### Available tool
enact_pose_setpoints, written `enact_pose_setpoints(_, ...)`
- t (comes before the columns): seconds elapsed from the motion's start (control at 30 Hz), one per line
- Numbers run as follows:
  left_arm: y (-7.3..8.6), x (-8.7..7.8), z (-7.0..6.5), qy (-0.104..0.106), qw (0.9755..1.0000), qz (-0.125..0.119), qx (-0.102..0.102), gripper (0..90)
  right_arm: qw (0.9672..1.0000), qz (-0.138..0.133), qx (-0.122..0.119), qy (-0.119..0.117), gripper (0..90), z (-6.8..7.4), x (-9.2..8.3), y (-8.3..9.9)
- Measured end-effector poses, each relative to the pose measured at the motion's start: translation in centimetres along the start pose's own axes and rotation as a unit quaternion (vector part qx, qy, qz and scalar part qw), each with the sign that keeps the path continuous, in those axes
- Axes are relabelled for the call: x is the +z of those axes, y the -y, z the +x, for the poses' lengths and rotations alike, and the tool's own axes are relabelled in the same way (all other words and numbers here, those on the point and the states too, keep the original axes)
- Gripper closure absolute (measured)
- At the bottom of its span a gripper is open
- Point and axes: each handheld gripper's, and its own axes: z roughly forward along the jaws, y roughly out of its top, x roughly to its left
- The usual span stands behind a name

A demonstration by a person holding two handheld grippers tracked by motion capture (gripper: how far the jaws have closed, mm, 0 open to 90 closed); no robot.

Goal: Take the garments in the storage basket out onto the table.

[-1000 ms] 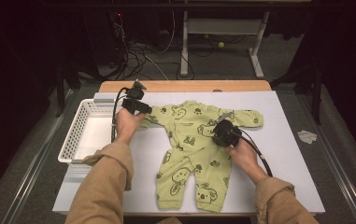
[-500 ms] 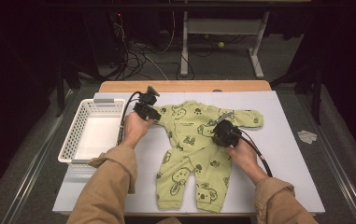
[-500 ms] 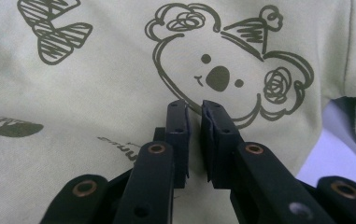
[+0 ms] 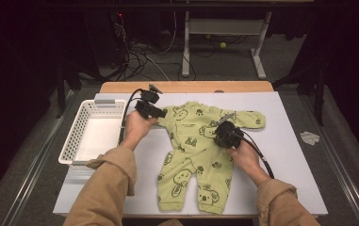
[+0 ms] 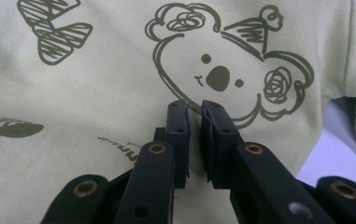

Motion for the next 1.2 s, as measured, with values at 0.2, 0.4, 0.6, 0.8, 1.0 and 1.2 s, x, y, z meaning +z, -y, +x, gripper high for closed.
enact_pose_setpoints(0.2,0.4,1.1,1.5,-0.028,0.9985,0.033,-0.035,63.5,1.0,0.003,-0.006,0.005,82.9,0.1,0.0,-0.1)
enact_pose_setpoints(0.4,0.5,3.6,1.5,-0.011,0.9966,0.067,-0.047,62.5,1.0,0.002,-0.004,0.002,82.9,0.0,0.0,-0.1)
enact_pose_setpoints(0.6,0.7,5.0,0.8,-0.009,0.9963,0.078,-0.035,72.6,1.0,0.002,-0.005,0.004,82.9,0.1,0.0,-0.1)
enact_pose_setpoints(0.8,0.7,5.0,0.5,-0.01,0.9963,0.081,-0.029,83.5,1.0,0.002,-0.005,0.005,83.0,0.1,0.0,-0.1)
enact_pose_setpoints(1.0,0.1,4.0,-1.3,0.027,0.9987,0.042,0.002,84.0,1.0,0.002,-0.002,0.002,83.1,0.0,0.0,-0.1)
enact_pose_setpoints(1.2,0.0,4.6,-4.4,0.086,0.995,0.039,0.033,83.6,1.0,0.002,0.001,0.003,83.2,0.1,0.0,-0.1)
